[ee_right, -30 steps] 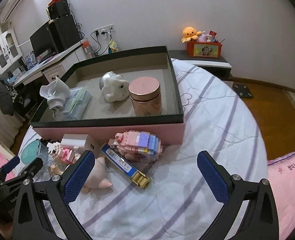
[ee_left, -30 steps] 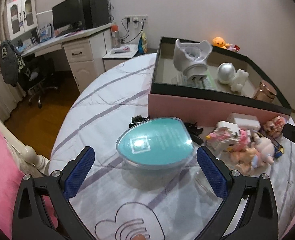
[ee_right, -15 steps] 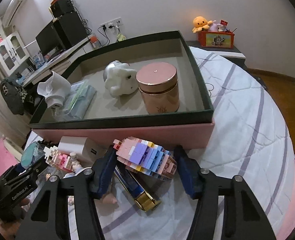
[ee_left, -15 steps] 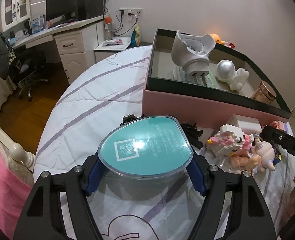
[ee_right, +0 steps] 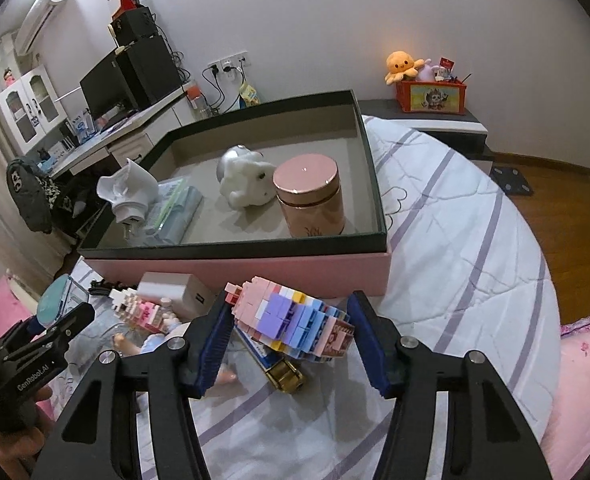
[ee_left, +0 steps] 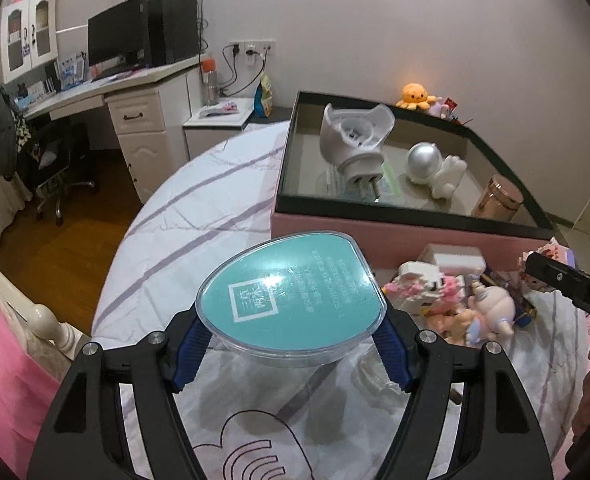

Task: Organize rigid objects
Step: 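Grasp the pink block figure with the right gripper while the left grasps the teal oval case, then lower the block figure and teal case into the pink box and release both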

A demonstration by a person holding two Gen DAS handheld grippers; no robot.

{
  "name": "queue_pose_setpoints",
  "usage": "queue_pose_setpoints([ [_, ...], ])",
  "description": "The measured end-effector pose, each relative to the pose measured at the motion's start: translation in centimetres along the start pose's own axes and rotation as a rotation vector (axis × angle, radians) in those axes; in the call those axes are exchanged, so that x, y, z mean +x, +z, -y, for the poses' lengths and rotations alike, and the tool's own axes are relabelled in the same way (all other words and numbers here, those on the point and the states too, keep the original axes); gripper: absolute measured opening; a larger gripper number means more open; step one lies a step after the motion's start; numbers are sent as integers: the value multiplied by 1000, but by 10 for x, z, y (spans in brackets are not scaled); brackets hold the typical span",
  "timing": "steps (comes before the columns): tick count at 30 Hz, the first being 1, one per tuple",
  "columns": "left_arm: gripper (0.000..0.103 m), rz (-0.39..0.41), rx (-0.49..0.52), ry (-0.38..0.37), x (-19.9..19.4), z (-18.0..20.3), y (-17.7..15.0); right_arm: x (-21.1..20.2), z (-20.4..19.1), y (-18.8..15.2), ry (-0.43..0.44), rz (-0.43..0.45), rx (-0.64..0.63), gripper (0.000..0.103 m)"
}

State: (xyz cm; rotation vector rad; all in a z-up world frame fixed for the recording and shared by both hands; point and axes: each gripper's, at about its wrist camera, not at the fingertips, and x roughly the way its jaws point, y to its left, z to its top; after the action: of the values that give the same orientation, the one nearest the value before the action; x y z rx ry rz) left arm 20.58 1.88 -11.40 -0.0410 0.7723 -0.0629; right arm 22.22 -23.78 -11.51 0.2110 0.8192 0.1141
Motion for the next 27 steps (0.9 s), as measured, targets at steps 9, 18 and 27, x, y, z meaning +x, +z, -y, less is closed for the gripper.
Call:
queue_pose_setpoints([
  [9, 73, 41, 29, -18, -21, 8, 13, -23, -7, 7, 30, 32, -20, 59],
  [18, 73, 200, 91, -62, -47, 31, 82, -36, -22, 67, 46, 121, -93, 59],
  [27, 74, 169, 113, -127, 12, 59, 164, 24, -25, 144, 64, 57, -109, 59],
])
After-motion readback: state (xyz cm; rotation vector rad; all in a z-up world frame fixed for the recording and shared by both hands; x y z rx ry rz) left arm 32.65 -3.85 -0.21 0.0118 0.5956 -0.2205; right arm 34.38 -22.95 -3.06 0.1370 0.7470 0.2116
